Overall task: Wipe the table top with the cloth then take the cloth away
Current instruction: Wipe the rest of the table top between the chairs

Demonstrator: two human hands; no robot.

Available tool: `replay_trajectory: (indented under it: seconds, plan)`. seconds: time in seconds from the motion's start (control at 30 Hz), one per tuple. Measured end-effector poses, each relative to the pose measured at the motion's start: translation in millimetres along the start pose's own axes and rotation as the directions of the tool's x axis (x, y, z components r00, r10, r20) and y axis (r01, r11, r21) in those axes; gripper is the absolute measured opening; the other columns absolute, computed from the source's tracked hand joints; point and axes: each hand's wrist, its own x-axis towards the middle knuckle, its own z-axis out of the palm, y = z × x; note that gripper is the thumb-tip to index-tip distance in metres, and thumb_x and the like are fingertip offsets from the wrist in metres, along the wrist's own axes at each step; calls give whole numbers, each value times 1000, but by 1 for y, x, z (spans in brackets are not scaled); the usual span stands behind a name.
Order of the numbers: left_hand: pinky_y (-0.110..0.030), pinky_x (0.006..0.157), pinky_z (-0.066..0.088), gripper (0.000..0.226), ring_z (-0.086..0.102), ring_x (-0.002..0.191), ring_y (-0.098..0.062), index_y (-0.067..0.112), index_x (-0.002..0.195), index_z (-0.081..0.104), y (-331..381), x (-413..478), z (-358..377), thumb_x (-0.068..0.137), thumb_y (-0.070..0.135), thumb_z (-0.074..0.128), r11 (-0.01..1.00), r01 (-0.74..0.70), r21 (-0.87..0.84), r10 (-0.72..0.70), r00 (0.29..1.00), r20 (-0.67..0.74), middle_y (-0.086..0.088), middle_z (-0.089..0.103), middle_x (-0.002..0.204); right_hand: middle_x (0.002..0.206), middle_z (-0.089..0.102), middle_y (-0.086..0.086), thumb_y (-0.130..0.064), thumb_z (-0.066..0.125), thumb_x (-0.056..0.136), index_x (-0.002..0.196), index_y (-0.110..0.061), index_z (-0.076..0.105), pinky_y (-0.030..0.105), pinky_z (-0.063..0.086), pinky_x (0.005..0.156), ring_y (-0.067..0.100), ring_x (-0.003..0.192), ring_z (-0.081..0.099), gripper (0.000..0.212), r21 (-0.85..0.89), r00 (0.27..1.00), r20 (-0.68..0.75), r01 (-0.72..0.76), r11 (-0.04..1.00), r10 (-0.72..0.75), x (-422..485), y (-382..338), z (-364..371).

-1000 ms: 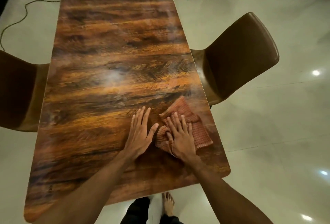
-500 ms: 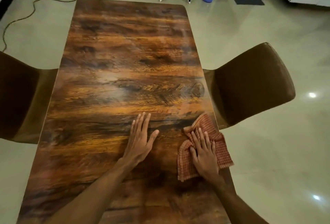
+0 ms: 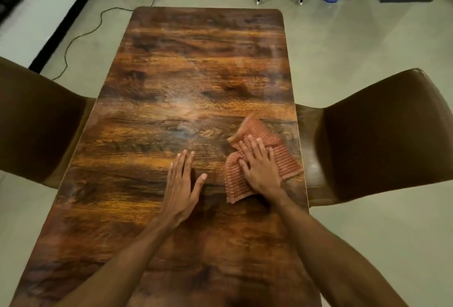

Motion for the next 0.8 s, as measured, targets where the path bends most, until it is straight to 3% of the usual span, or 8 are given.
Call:
replay_trajectory:
  seconds: [0.07, 0.13, 0.33, 0.4, 0.5, 0.57, 0.8]
  plan:
    - [-41, 127, -2, 75, -6, 156, -11, 23, 161, 9, 8, 7, 6, 99, 63, 24, 1000, 13, -13, -13, 1000, -8, 3, 2, 169, 173, -1, -4, -51, 24, 108, 164, -34, 9, 53, 1, 128, 22, 159, -4, 61, 17, 997, 11, -72, 997, 72, 15, 38, -17]
    - [-39, 127, -3, 74, -6, 155, -11, 24, 161, 9, 14, 12, 10, 100, 62, 26, 999, 24, -24, -24, 1000, -13, 3, 2, 169, 173, -1, -4, -51, 24, 108, 164, -35, 7, 52, -1, 128, 21, 159, -5, 61, -5, 999, 3, -50, 999, 50, 22, 47, -19]
    - [-40, 127, -1, 73, -6, 155, -10, 26, 161, 8, 4, 6, -3, 100, 63, 24, 999, 33, -25, -33, 999, -23, 4, 1, 169, 173, -2, 4, -48, 26, 108, 165, -29, 8, 55, 0, 127, 29, 159, -3, 63, 13, 975, -29, -220, 975, 220, 33, 1, -10]
    - [-41, 127, 0, 74, -5, 155, -10, 25, 161, 8, -9, 2, -13, 99, 63, 23, 999, 42, -12, -43, 998, -38, 3, 2, 169, 173, -7, 3, -49, 24, 108, 165, -29, 5, 55, -1, 127, 29, 159, -6, 63, 28, 992, -8, -123, 992, 124, 39, -45, -1]
    - [-38, 127, -4, 74, -4, 155, -10, 23, 161, 9, -39, -2, -35, 100, 62, 24, 997, 72, 23, -70, 996, -55, 2, 2, 170, 173, -5, 1, -49, 24, 107, 165, -30, 6, 55, 2, 127, 27, 159, -6, 63, 10, 987, 47, 155, 988, -155, 36, -117, 23]
    - [-35, 126, -6, 75, -3, 156, -11, 22, 161, 10, -61, -5, -48, 99, 62, 23, 996, 86, 40, -83, 994, -69, 1, 4, 169, 173, -4, -2, -51, 24, 107, 164, -32, 7, 54, 1, 128, 24, 159, -6, 63, -3, 971, 75, 229, 973, -228, 41, -130, 29]
    - [-31, 124, -9, 72, -4, 156, -12, 21, 161, 12, -147, 11, -94, 101, 59, 27, 996, 78, -40, -81, 994, -80, 1, 4, 169, 173, -2, 1, -47, 29, 109, 164, -29, 13, 56, 0, 127, 29, 159, -4, 61, 39, 990, -6, -138, 990, 138, 92, -155, 26]
